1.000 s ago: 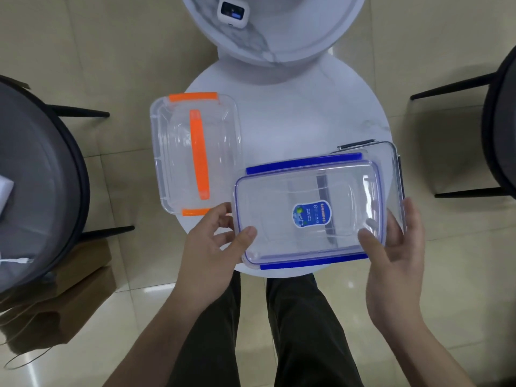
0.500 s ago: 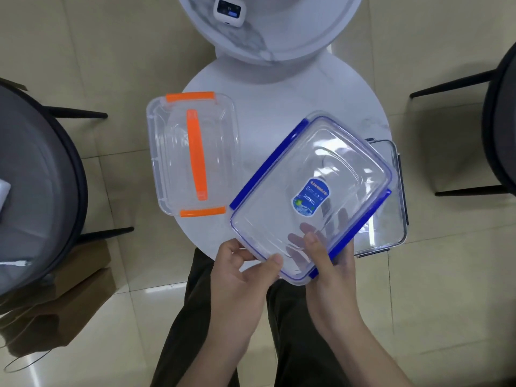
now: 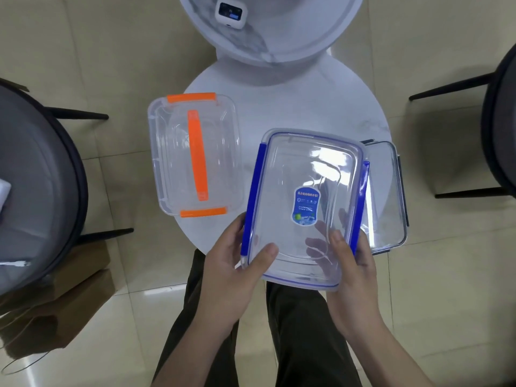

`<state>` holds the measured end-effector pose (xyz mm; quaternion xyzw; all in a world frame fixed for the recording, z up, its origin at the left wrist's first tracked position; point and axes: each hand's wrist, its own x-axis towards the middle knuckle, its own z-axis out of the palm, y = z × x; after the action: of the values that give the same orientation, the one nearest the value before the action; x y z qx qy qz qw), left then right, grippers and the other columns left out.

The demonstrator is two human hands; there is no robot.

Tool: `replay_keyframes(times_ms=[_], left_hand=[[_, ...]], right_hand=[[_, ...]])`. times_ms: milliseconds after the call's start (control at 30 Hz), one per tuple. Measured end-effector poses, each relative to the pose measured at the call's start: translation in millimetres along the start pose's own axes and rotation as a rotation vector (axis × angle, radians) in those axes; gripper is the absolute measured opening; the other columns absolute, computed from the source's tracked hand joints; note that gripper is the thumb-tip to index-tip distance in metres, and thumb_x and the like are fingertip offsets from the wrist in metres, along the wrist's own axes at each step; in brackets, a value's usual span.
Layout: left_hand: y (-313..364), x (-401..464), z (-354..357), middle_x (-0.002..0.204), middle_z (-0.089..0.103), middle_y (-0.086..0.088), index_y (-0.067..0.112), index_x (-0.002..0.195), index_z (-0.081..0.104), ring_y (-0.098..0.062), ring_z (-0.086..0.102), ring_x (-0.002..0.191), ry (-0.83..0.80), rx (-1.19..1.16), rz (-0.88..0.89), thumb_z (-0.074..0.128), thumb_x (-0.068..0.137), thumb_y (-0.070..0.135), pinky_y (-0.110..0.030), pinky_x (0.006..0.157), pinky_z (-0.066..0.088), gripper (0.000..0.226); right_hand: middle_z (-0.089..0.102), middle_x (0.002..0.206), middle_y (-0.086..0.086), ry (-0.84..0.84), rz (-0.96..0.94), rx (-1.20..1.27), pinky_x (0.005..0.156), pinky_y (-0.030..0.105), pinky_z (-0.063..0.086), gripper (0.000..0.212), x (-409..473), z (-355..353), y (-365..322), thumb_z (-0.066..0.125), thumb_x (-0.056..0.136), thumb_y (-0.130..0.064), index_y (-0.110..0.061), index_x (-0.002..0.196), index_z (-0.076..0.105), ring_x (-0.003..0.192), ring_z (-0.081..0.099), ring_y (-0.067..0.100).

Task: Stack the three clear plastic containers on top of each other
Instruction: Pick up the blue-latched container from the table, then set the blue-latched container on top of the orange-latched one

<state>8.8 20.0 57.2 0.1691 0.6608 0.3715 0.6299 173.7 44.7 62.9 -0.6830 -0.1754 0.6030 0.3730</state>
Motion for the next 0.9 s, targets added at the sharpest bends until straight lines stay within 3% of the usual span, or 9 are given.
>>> replay_keyframes(times_ms=[233,367,567,800,900], left_hand=[[-3.2,-2.3,-2.5,0.13,0.067,0.01,0.026,0.137,0.055,-0.013,0.062,0.126,0.002,-0.002,0.013,0.076,0.078,0.032,-0.037,0.088,0.063,0.063],[-1.6,-1.8,-3.6,0.129,0.068,0.009,0.026,0.136,0.055,-0.015,0.062,0.126,-0.002,-0.001,0.018,0.075,0.078,0.032,-0.039,0.089,0.062,0.062],[2.1,-1.7,-9.4,0.122,0.07,0.018,0.034,0.129,0.057,-0.01,0.064,0.123,0.018,-0.011,0.04,0.074,0.077,0.031,-0.034,0.085,0.063,0.055],[12.6,6.9,-34.2,0.12,0.069,0.022,0.04,0.124,0.057,-0.006,0.065,0.12,0.088,-0.046,0.05,0.076,0.07,0.045,-0.039,0.083,0.064,0.057],[16.3,11.8,-48.5,0.119,0.071,0.019,0.045,0.119,0.059,-0.01,0.066,0.12,0.129,-0.082,0.029,0.076,0.068,0.048,-0.039,0.083,0.064,0.055]], right_hand=[[0.073,0.118,0.005,-0.002,-0.027,-0.046,0.083,0.037,0.059,0.027,-1.6,0.1,2.1,0.073,0.077,-0.042,-0.048,0.103,0.072,0.103,0.071,0.031],[0.074,0.116,0.004,0.003,-0.052,-0.066,0.088,0.045,0.058,0.023,-1.1,1.7,1.8,0.075,0.078,-0.043,-0.051,0.099,0.073,0.1,0.071,0.029],[0.075,0.112,0.002,-0.018,-0.07,-0.093,0.086,0.043,0.059,0.025,0.9,9.4,-0.4,0.075,0.077,-0.047,-0.049,0.101,0.072,0.099,0.072,0.028],[0.075,0.117,0.001,-0.065,-0.057,-0.117,0.081,0.031,0.062,0.045,12.2,41.9,-2.3,0.08,0.077,-0.049,-0.033,0.117,0.068,0.106,0.073,0.026],[0.074,0.12,-0.001,-0.1,-0.066,-0.143,0.086,0.035,0.061,0.052,16.7,58.8,-0.8,0.078,0.072,-0.054,-0.034,0.118,0.067,0.109,0.071,0.026]])
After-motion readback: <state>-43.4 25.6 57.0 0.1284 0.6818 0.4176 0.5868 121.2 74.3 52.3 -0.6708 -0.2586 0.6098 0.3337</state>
